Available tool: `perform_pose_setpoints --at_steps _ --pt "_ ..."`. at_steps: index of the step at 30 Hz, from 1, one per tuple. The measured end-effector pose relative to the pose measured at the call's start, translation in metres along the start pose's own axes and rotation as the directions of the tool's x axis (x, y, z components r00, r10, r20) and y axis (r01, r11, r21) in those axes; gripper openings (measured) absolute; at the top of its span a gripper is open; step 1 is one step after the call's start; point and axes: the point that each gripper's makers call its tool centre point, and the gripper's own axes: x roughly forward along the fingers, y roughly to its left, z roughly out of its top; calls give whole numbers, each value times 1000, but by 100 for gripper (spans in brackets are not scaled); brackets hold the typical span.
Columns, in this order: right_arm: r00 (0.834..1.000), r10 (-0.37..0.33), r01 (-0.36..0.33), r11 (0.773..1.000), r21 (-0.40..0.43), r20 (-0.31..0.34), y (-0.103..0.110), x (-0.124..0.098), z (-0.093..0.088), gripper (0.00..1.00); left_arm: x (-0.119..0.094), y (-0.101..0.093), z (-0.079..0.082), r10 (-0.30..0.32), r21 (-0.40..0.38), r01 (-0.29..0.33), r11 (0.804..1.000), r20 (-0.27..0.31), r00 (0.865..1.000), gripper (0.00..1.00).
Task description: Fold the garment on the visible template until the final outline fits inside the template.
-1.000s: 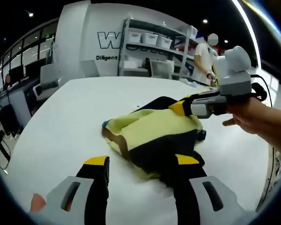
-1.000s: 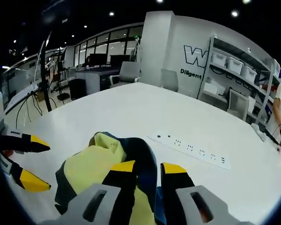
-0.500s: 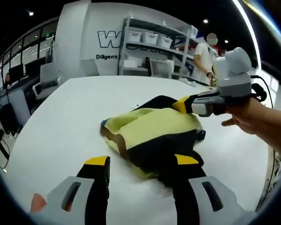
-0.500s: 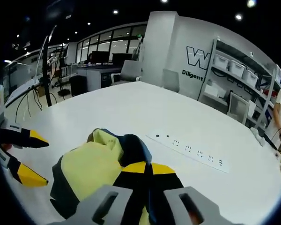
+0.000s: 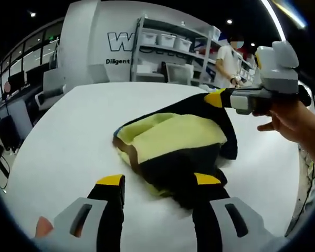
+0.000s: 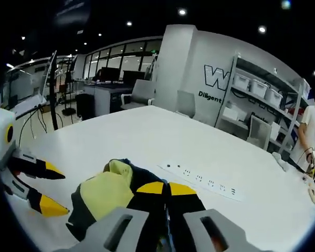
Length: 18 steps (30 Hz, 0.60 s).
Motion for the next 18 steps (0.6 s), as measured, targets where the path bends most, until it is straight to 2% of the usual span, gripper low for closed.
perform_pose_setpoints --at_steps 3,18 --pt "999 -22 22 1000 0 39 -6 -18 13 0 -1 -4 0 -5 3 5 1000 3 1000 46" --pt "986 -111 106 993 47 123 -30 -75 37 0 -2 -13 1 -26 13 25 1000 1 1000 45"
